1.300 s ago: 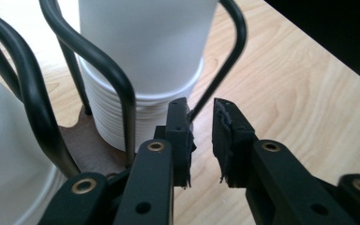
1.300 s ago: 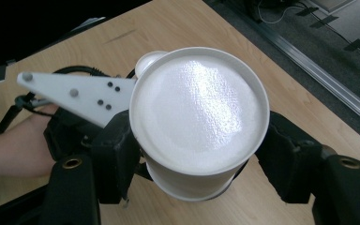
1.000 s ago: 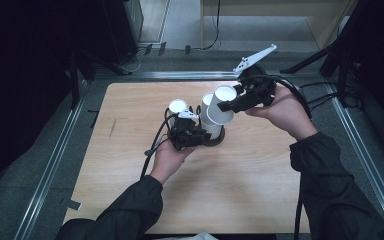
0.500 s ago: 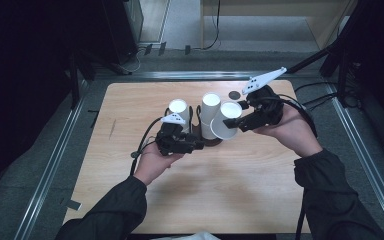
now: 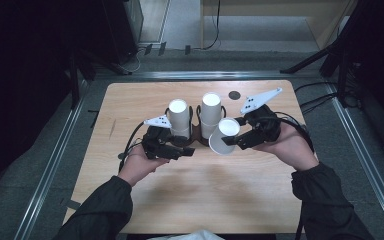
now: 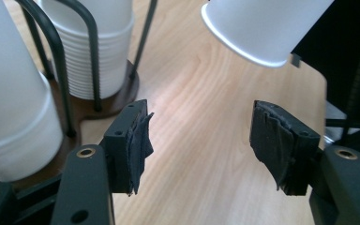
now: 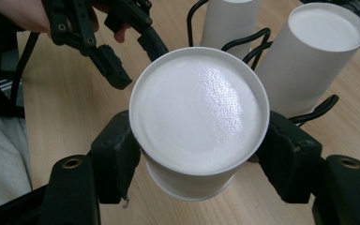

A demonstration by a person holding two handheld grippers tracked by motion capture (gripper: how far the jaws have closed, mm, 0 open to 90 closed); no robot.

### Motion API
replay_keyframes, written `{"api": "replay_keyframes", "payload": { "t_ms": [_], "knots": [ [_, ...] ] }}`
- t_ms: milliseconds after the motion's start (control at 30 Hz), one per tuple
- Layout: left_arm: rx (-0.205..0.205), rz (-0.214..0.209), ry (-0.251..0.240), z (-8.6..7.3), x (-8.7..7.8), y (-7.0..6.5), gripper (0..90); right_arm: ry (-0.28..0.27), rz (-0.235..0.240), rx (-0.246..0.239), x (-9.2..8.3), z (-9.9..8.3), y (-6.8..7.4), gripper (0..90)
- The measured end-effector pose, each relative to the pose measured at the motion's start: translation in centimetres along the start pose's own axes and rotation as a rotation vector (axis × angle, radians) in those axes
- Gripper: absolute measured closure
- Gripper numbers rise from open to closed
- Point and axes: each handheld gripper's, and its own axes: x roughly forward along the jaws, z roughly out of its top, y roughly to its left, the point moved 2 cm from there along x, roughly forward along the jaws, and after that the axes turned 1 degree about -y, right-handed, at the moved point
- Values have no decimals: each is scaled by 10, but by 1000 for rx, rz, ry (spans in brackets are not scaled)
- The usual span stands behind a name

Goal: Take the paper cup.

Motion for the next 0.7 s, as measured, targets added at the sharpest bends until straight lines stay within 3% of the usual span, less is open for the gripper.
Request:
{"api": "replay_keyframes", "payload": {
  "t_ms": [433, 700],
  "knots": [
    [66, -36, 25, -19, -3, -2, 320, 3, 68, 14, 29, -22, 14, 342],
    [62, -55, 17, -25, -4, 1, 253, -14, 117, 27, 52, -40, 19, 342]
  ]
}}
